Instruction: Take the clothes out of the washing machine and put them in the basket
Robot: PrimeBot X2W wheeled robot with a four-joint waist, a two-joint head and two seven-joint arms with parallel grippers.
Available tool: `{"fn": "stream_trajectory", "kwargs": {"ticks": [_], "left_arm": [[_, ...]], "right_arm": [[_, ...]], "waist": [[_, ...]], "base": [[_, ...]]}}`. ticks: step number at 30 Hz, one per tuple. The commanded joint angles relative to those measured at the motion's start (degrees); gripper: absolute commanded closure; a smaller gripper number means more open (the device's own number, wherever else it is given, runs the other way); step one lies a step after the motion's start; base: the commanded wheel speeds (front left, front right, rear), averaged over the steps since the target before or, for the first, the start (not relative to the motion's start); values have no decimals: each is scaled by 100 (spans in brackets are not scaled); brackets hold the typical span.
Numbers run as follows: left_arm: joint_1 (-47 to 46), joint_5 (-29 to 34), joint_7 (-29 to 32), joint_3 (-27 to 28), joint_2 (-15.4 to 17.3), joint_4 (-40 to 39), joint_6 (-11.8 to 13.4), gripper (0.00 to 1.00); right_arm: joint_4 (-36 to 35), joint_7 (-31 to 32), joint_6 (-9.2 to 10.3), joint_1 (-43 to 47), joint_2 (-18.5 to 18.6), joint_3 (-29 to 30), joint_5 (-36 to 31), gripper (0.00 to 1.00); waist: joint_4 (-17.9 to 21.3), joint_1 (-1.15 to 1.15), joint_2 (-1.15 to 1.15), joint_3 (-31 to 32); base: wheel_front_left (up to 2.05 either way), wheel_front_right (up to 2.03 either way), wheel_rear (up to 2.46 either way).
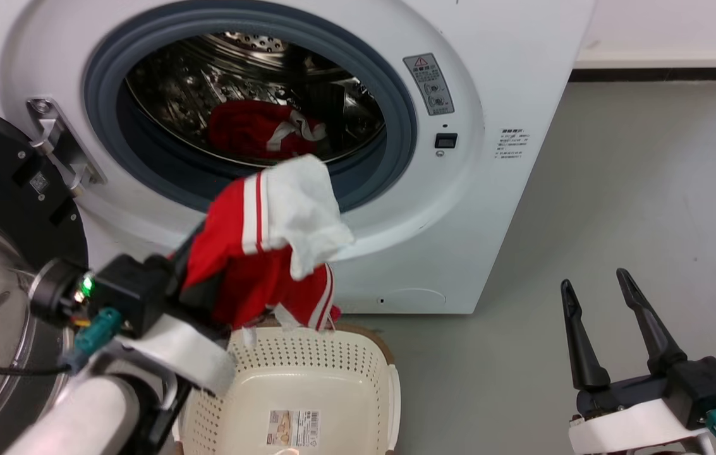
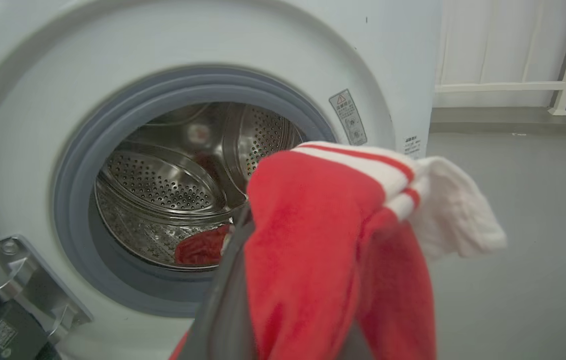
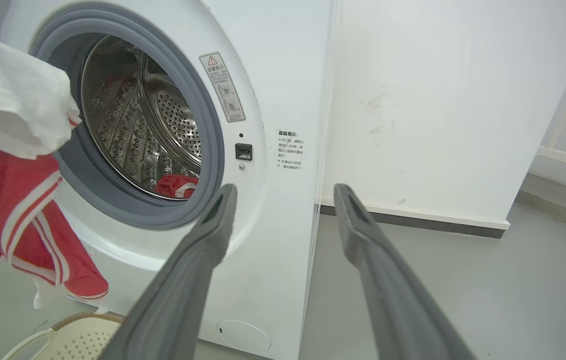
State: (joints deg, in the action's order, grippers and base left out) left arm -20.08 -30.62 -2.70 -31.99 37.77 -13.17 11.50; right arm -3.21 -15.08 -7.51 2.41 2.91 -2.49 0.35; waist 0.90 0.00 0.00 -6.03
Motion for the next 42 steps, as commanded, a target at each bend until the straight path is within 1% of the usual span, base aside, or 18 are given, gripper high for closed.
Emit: {"fn": "stream_trajectory", "kwargs": {"ticks": [1,7,12,16,17,19,23,26,28,29,30,31,33,37,42], "left_arm": [[188,-15,-11,-56,30,36,4,100],[577,-229,-128,-276,-184,474,-76,100],[606,-331,-275,-469,-422,1250,-297,100],[355,-394,-427,-586,-685,2170,-573,100],[70,-332,-513,-729,-860,3027,-830,100],[-144,-362,-553,-788,-1028,3571,-1002,100],[-705,-251,-680,-932,-1334,4612,-1310,100],[-1145,-300,-690,-986,-1637,5316,-1532,100],[-1524,-141,-625,-1142,-1733,5778,-1642,100],[-1524,-141,-625,-1142,-1733,5778,-1642,100],[-1851,-100,-563,-1255,-1878,6198,-1726,100],[-1851,-100,-563,-1255,-1878,6198,-1726,100],[-2154,-74,-461,-1345,-1983,6640,-1795,100],[-2633,46,-267,-1563,-2075,7422,-1856,100],[-3020,63,-160,-1693,-2141,8096,-1884,100]], "right_arm": [[-25,-14,4,-101,-5,0,-23,0],[-71,-14,4,-327,-5,24,-65,0],[-136,-14,4,-581,-5,59,-91,0],[-180,-14,4,-810,-5,74,-87,0],[-216,-14,4,-966,-6,89,-61,0],[-256,-14,4,-1081,-3,107,-44,0],[-324,-14,4,-1298,-6,166,1,0],[-373,-14,4,-1449,-6,224,19,0],[-412,-14,4,-1546,-7,248,44,0],[-412,-14,4,-1546,-7,248,44,0],[-453,-14,4,-1641,-6,269,58,0],[-453,-14,4,-1641,-6,269,58,0],[-477,-14,4,-1723,-6,288,71,0],[-523,-14,4,-1850,-6,289,128,0],[-555,-14,4,-1939,-6,298,217,0]], "waist": [[19,0,0,-133],[101,0,0,-618],[208,0,0,-1160],[307,0,0,-1605],[395,0,0,-1935],[462,0,0,-2181],[560,0,0,-2638],[602,0,0,-2984],[622,0,0,-3219],[622,0,0,-3219],[644,0,0,-3443],[644,0,0,-3443],[672,0,0,-3646],[780,0,0,-3966],[920,0,0,-4284]], "base": [[0,0,0],[0,0,0],[0,0,0],[0,0,0],[0,0,0],[0,0,0],[0,0,0],[0,0,0],[0,0,0],[0,0,0],[0,0,0],[0,0,0],[0,0,0],[0,0,0],[0,0,0]]}}
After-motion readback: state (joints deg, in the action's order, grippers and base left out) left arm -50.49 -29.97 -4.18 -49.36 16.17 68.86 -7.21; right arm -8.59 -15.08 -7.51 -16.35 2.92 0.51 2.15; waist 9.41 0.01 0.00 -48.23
